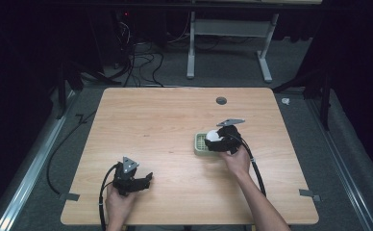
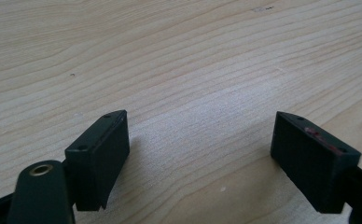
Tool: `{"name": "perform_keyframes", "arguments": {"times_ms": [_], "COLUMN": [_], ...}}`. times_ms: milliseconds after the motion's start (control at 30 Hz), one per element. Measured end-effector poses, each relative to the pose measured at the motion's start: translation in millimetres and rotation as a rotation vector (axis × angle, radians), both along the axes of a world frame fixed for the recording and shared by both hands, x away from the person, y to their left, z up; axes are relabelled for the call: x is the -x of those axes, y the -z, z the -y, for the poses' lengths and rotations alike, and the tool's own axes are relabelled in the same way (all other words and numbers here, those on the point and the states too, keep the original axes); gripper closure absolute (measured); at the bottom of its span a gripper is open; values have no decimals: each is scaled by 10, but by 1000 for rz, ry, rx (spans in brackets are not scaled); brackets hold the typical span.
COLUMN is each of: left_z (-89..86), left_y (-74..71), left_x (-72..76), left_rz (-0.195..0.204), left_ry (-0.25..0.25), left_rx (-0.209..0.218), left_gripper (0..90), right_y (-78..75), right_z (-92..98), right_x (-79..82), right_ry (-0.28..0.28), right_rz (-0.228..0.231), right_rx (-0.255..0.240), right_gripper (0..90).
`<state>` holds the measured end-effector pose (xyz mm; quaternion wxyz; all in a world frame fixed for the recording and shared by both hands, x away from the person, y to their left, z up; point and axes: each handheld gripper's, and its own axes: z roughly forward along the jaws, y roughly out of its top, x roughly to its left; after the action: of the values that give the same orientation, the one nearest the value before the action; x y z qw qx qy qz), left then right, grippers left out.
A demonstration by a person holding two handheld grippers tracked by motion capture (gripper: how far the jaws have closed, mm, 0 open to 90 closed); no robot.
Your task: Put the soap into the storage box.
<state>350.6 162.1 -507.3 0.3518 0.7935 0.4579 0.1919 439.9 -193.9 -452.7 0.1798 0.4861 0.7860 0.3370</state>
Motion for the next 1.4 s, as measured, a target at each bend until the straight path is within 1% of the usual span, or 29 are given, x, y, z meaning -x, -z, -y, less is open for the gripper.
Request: {"name": "perform_keyframes", "arguments": {"times_ms": [133, 367, 467, 567, 667, 833, 900, 1000, 1133, 1167, 1333, 1400], "left_z": [0, 0, 0, 0, 0, 0, 0, 0, 0, 0, 0, 0], "left_y": [0, 0, 0, 0, 0, 0, 0, 0, 0, 0, 0, 0], "left_x": [0, 0, 0, 0, 0, 0, 0, 0, 0, 1, 1, 0], "left_rz": [0, 0, 0, 0, 0, 0, 0, 0, 0, 0, 0, 0], "left_ry": [0, 0, 0, 0, 0, 0, 0, 0, 0, 0, 0, 1], "left_rx": [0, 0, 0, 0, 0, 0, 0, 0, 0, 0, 0, 0], "left_gripper": [199, 199, 199, 199, 199, 199, 199, 199, 199, 199, 199, 199], "right_y": [38, 86, 121, 136, 154, 192, 202, 207, 199, 193, 77, 66], "right_z": [-16, -26, -30, -33, -43, -48, -46, -33, -19, -11, 44, 59], "right_x": [-24, -54, -72, -80, -88, -107, -112, -118, -111, -109, -57, -51], "right_ry": [5, 14, 20, 19, 19, 19, 19, 13, 9, 4, 3, 3], "right_rz": [-7, -15, -26, -29, -31, -48, -48, -55, -51, -40, -6, -2], "right_rx": [11, 14, 20, 18, 26, 32, 34, 28, 18, 15, -7, -12], "right_gripper": [240, 240, 240, 240, 240, 239, 239, 238, 234, 231, 216, 216]}}
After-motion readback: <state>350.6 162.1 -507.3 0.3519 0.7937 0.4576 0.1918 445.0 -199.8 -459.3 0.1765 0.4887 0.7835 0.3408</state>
